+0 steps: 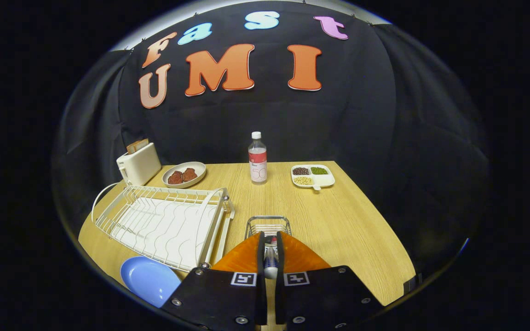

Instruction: Take the plate from the dish rack, then take the spoon from the basket and place it into the plate.

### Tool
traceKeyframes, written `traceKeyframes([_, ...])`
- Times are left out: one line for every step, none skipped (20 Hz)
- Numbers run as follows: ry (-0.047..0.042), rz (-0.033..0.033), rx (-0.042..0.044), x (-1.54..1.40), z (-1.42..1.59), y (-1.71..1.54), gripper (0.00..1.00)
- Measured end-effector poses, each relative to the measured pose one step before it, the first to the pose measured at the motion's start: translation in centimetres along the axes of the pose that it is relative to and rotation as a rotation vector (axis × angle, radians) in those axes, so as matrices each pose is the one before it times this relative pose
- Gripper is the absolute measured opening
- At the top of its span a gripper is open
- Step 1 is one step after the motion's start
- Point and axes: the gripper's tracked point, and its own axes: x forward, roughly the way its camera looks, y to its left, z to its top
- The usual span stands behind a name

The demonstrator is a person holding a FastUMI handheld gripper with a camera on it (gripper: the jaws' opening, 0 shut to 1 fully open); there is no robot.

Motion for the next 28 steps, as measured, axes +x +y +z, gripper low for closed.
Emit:
traceKeyframes([-0.00550,-0.00702,0.00487,-0.567,0.292,0.046,0.07])
traceKeyframes([-0.01027,-0.00563,0.00926,-0.564,0.415,0.083,0.07])
traceKeyframes([-0.00796,-0.00834,0.00906,-0.490,0.414,0.092,0.07])
traceKeyframes([-0.00507,-0.00417,0.00687,-0.573,0.380,0.161,0.07])
traceKeyframes([-0.01013,-0.00410,0.00629,-0.734,0.348,0.334,0.07])
traceKeyframes([-0.01290,-0.00318,0.00242,-0.738,0.525,0.363,0.07])
traceKeyframes([-0.01174,-0.00306,0.00093,-0.840,0.431,0.423,0.07])
traceKeyframes([-0.00950,0.00034,0.00207,-0.845,0.331,0.536,0.07])
traceKeyframes([-0.01150,0.00308,0.00357,-0.811,0.439,0.626,0.07])
traceKeyframes([-0.01083,0.00554,0.00366,-0.796,0.384,0.718,0.07])
traceKeyframes([-0.01077,0.00647,0.00083,-0.792,0.282,0.737,0.07])
traceKeyframes([-0.01068,0.00538,-0.00223,-0.708,0.319,0.779,0.07])
traceKeyframes([-0.00960,0.00862,-0.00302,-0.723,0.223,0.824,0.07])
traceKeyframes([-0.00667,0.00907,-0.00163,-0.677,0.146,0.898,0.07])
traceKeyframes([-0.00251,0.01118,-0.00018,-0.619,-0.029,0.918,0.07])
traceKeyframes([-0.00509,0.01417,-0.00160,-0.550,-0.007,0.937,0.07])
traceKeyframes([-0.00325,0.01766,-0.00253,-0.506,-0.011,0.985,0.07])
traceKeyframes([-0.00179,0.01787,-0.00096,-0.448,-0.078,1.122,0.07])
traceKeyframes([-0.00085,0.02019,0.00076,-0.392,-0.162,1.088,0.07])
traceKeyframes([-0.00105,0.02122,-0.00061,-0.346,-0.212,1.085,0.07])
traceKeyframes([0.00093,0.01645,-0.00288,-0.318,-0.196,1.019,0.07])
traceKeyframes([0.00229,0.01569,-0.00584,-0.112,-0.365,0.876,0.07])
traceKeyframes([0.00723,0.01539,-0.00591,-0.165,-0.482,0.875,0.07])
traceKeyframes([0.00601,0.01792,-0.00306,-0.135,-0.429,0.981,0.07])
traceKeyframes([0.00620,0.01688,0.00032,-0.217,-0.396,0.991,0.07])
traceKeyframes([0.00783,0.01716,-0.00079,-0.015,-0.445,0.827,0.07])
traceKeyframes([0.00760,0.01765,-0.00079,0.250,-0.502,0.709,0.07])
traceKeyframes([0.00807,0.01953,-0.00183,0.112,-0.572,0.945,0.07])
